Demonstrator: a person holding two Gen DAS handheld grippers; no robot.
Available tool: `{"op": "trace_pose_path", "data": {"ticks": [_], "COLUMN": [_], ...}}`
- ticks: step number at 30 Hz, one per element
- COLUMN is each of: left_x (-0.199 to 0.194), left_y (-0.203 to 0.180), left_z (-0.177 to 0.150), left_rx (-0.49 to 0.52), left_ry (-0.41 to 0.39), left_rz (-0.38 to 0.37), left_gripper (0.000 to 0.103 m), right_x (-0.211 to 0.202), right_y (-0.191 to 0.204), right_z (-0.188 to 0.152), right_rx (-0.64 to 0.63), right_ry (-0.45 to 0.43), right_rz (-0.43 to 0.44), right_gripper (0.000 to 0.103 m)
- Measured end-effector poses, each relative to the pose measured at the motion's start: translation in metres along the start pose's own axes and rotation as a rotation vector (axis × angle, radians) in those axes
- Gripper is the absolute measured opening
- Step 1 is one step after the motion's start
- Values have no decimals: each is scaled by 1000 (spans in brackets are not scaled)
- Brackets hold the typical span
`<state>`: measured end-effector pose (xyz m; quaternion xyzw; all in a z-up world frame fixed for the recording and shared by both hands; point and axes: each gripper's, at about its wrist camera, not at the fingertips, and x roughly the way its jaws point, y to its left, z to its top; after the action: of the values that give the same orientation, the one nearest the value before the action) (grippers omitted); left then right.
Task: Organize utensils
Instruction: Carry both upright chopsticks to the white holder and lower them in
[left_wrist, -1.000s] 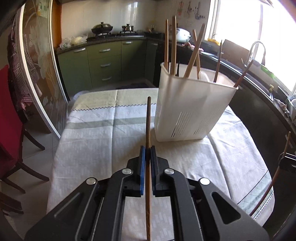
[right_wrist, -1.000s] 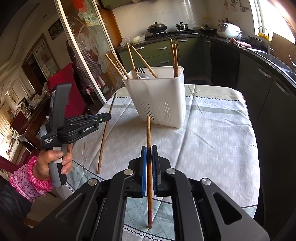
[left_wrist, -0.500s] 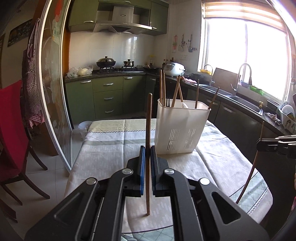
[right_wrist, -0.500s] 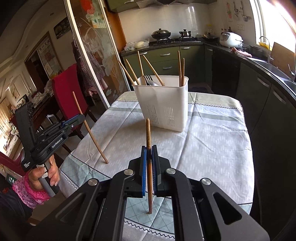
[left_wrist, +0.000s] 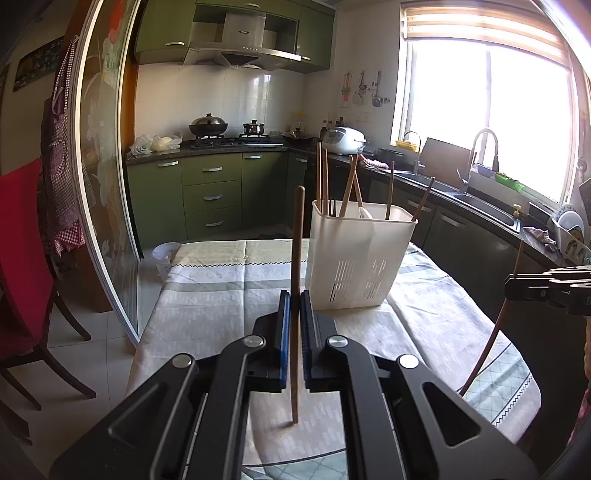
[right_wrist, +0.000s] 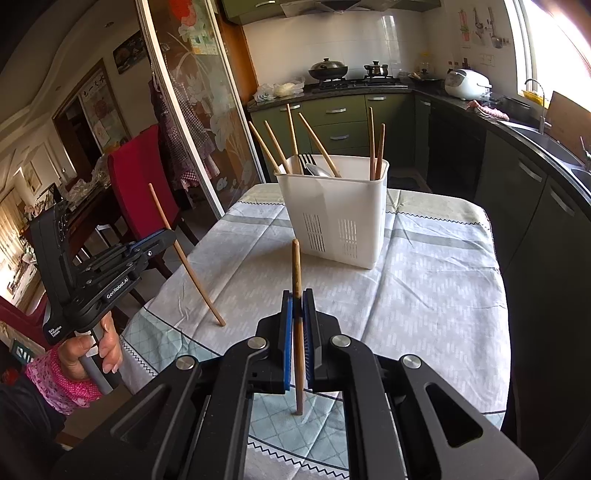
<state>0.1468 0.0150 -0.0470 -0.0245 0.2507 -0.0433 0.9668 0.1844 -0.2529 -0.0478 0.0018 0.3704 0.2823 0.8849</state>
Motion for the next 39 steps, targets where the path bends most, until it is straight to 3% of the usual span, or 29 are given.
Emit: {"op": "trace_pose_path", "data": {"ticks": [14,22,26,29,32,39], "left_x": [-8,-19,-25,-28,-30,-31], "left_y": [-4,-5,-3,-3,-3,-5], "left_z": [10,19,24,26,29,33], "left_rx": [8,10,8,11,14,19], "left_ry": [-24,-42,-56,-61,-66,-75], "left_rz": [-13,-26,-31,-31,-33,-43], "left_gripper": [5,5,5,5,5,5], "right_x": [-12,-56,-75,-73,-53,28], "right_y": [3,-7,-10,-15,-22,-44], "right_z": [25,103,146,173,194,196], "right_rx": [-11,23,45,58,64,80], "right_ry": [-56,-238,-370,-418,-408,-221], "right_rz": [2,2,-50,-103,-168,-200], "right_gripper": [6,6,6,6,6,6]}}
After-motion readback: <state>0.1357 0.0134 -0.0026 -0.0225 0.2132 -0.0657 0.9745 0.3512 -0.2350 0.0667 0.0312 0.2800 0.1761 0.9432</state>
